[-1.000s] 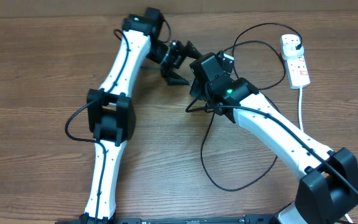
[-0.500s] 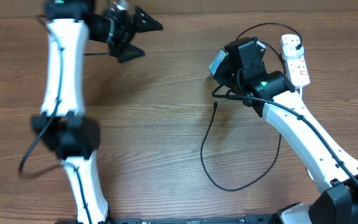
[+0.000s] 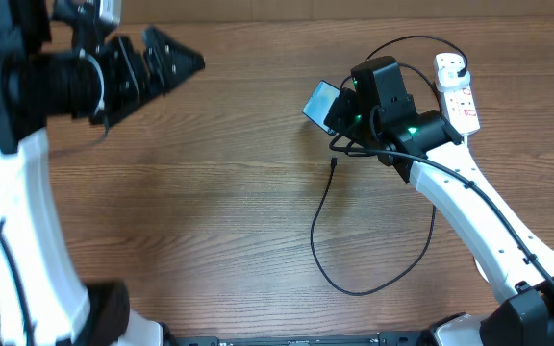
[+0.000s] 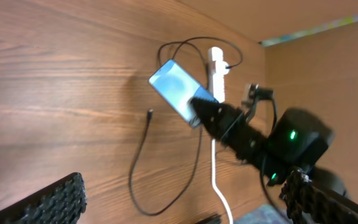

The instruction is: Plug charger to phone and switch on socket

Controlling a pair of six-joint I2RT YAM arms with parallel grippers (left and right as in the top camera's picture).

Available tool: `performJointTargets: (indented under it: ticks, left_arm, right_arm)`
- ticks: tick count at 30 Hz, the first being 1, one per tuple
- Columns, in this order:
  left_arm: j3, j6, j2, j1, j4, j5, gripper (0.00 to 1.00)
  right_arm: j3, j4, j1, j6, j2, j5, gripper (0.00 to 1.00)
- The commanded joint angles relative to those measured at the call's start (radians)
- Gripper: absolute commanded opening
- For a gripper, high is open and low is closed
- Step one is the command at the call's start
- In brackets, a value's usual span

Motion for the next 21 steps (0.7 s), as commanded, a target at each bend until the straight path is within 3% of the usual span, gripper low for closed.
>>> performJointTargets:
  ticks: [1,8,14,17,21]
  left_arm:
    - [-0.14,0.029,-0.182,0.0,-0.004,-0.13,0.97]
    - [-0.528,-0.036,-0.496,0.0,0.01,-0.197,0.97]
    - [-0.819,-0.281,-0.635,0.0,0.164,-0.356,1.0]
    - [-0.924,-0.422,-0.637,-0.001,0.244,-0.268,1.0]
    - [-1.026,-0.432,-0.601,-0.003,0.458,-0.063,1.0]
  right_arm:
    - [0.027,0.016,-0.008,-0.035,-0.05,-0.041,0.04]
    - [0.027,0.066,-0.008,-0.045,-0.05,-0.117,0.04]
    - [0.027,0.221,-0.008,0.081,-0.05,-0.276,0.04]
    - [0.027,0.277,-0.008,0.145,-0.05,-0.356,0.04]
    - [0.026,0.303,-0.008,0.28,-0.05,-0.451,0.04]
